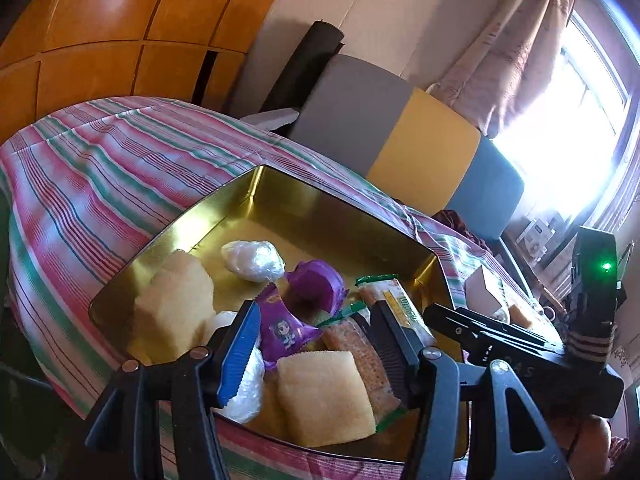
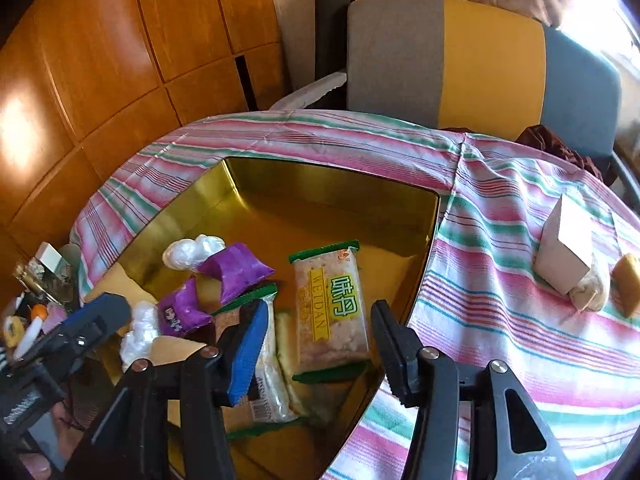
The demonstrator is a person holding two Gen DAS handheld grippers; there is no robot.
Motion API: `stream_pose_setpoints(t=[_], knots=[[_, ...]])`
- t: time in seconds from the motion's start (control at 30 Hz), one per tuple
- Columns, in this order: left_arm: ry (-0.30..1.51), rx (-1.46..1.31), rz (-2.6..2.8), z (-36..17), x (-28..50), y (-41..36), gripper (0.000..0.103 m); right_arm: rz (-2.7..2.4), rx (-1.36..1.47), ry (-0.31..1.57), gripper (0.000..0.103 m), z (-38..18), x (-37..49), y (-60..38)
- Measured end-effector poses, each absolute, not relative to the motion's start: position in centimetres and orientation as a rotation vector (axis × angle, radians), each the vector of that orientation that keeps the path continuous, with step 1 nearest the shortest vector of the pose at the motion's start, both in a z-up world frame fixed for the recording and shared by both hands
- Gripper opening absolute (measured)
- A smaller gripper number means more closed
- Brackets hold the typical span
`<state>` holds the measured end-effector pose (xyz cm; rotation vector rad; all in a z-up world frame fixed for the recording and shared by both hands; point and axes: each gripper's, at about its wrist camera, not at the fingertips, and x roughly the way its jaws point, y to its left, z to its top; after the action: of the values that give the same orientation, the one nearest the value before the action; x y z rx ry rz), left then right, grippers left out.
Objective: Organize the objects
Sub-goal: 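Release the purple pack with the left tool while the right tool drops the WEIDAN pack, then move both tools back from the tray to the remaining items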
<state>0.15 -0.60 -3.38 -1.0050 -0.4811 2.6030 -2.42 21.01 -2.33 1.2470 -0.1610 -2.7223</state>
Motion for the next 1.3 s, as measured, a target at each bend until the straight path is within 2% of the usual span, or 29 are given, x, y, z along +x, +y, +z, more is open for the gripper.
stream_pose_setpoints(t=[0.57, 1.0, 1.3], knots=[[-0.37, -0.991, 2.502, -2.9, 1.5, 2.5, 0.058, -2.821, 1.24, -0.259, 0.062, -1.5, 0.9, 26.2], [-0.19, -0.951, 2.268, -2.2, 4.5, 8.4, 0.058, -2.884, 1.476, -0.417, 0.065, -6.6, 3.8, 36.7], [-0.037, -0.959, 2.178, -2.4, 6.7, 13.1, 0.058, -3.02, 1.415, -0.816, 0.065, -6.7, 2.4, 47.2]])
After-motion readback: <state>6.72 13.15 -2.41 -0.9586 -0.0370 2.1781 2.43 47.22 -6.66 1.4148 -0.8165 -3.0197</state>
